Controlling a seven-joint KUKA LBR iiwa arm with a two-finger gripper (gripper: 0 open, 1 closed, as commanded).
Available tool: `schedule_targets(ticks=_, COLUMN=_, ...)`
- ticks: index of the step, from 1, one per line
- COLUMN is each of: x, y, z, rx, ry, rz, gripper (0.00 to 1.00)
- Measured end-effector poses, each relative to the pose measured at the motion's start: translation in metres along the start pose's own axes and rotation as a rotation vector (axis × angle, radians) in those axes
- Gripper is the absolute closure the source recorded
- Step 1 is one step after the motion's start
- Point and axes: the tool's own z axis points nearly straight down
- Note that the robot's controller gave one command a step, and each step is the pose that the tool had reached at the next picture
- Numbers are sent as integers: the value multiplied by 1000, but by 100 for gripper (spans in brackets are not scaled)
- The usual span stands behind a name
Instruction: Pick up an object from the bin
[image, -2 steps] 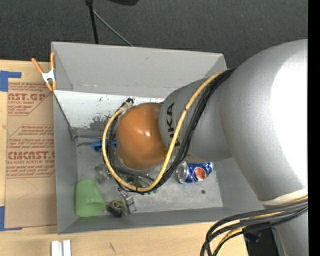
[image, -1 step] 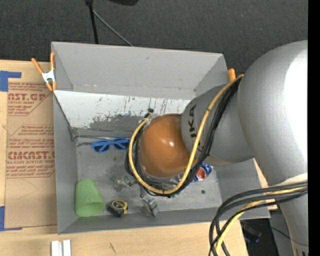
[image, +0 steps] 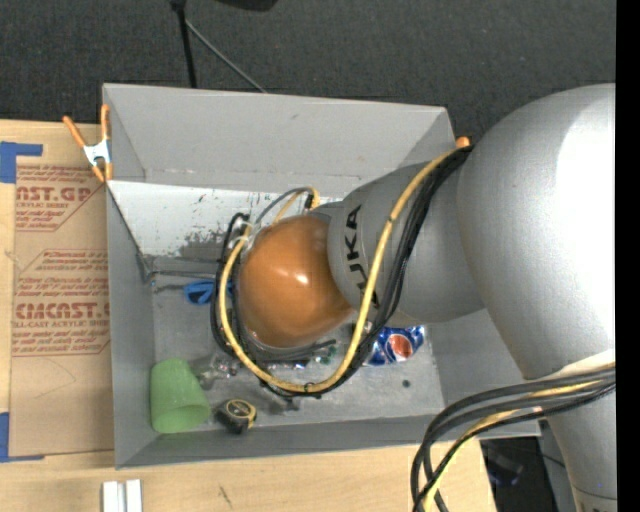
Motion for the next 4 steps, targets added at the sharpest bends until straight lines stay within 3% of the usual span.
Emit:
schedule_targets(ticks=1, x=-41, y=19, z=-3, rx=18, ry=2, rz=131, gripper=0)
schedule_targets(ticks=2, x=-42, y=22, z=-3, rx=11, ry=0, rz=126, gripper=100)
schedule_targets(ticks=3, x=-49, y=-10, z=-143, rx=-7, ry=-11, rz=170, gripper=100)
schedule_targets(ticks=4, x=-55, y=23, z=-65, rx=-18, ry=-3, rz=-196, gripper=100)
